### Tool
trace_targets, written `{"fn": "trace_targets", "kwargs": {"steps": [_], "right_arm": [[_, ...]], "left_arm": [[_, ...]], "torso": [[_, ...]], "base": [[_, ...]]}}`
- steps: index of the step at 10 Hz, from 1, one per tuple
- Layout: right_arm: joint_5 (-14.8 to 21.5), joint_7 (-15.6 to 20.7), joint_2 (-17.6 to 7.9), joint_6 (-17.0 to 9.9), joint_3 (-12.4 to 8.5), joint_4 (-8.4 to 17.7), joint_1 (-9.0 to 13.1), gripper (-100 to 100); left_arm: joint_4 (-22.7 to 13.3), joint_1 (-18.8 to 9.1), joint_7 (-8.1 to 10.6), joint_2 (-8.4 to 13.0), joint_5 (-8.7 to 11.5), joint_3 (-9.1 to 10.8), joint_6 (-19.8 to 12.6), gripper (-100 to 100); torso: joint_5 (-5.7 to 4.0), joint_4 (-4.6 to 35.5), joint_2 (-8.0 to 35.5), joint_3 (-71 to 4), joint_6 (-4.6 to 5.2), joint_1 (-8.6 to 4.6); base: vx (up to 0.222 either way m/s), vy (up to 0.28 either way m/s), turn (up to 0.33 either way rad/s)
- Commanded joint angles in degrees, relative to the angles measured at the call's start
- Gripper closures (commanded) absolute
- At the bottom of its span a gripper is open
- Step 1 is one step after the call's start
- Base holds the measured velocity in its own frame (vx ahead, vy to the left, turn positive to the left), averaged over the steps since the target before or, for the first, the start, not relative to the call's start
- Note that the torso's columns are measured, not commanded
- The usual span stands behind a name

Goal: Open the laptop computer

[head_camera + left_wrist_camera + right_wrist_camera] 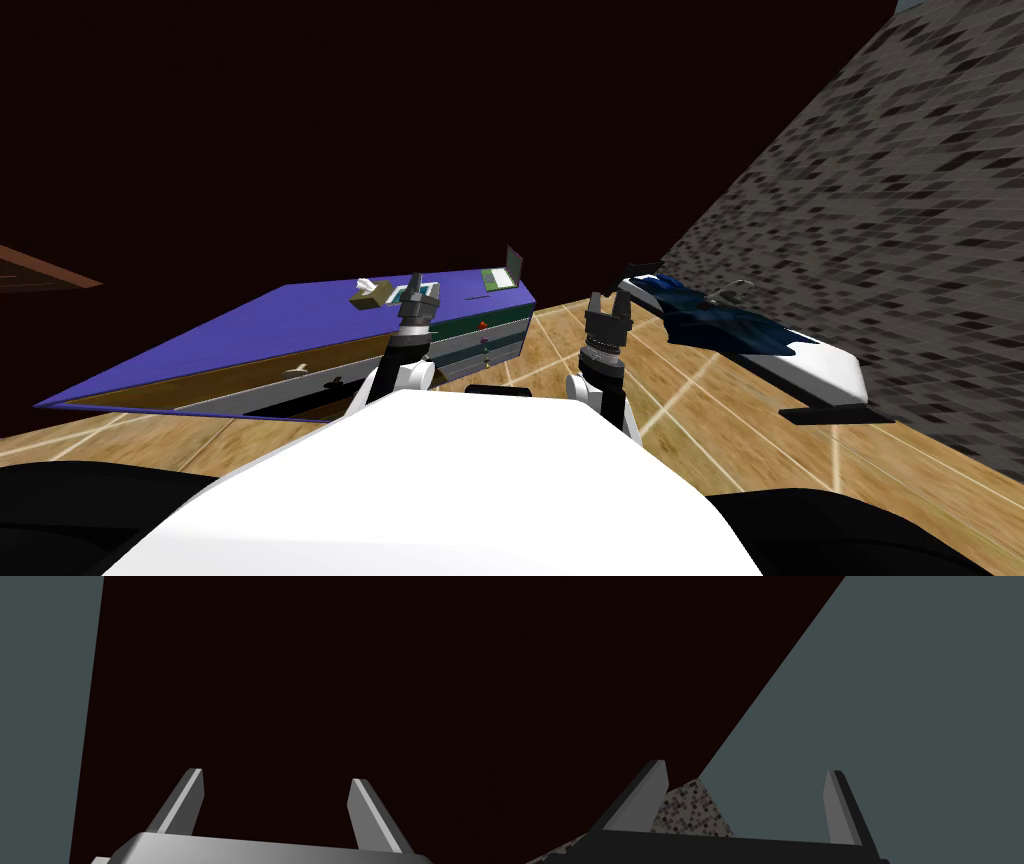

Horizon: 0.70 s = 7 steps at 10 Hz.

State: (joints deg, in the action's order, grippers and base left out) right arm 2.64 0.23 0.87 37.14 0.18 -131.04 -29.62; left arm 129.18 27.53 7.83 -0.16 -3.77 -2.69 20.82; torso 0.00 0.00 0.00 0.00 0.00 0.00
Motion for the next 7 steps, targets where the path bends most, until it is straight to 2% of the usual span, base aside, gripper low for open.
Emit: {"fn": "trace_targets", "kwargs": {"steps": [1,7], "right_arm": [[0.00,0.00,0.00,0.00,0.00,0.00,0.00,0],[0.00,0.00,0.00,0.00,0.00,-0.02,0.00,0]], "left_arm": [[0.00,0.00,0.00,0.00,0.00,0.00,0.00,0],[0.01,0.00,0.00,0.00,0.00,0.00,0.01,0]], "torso": [[0.00,2.35,2.32,-4.67,0.00,0.00],[0.00,26.91,26.93,-53.81,0.00,0.00]], "base": [[0.000,0.000,0.000],[0.000,0.000,0.000]]}}
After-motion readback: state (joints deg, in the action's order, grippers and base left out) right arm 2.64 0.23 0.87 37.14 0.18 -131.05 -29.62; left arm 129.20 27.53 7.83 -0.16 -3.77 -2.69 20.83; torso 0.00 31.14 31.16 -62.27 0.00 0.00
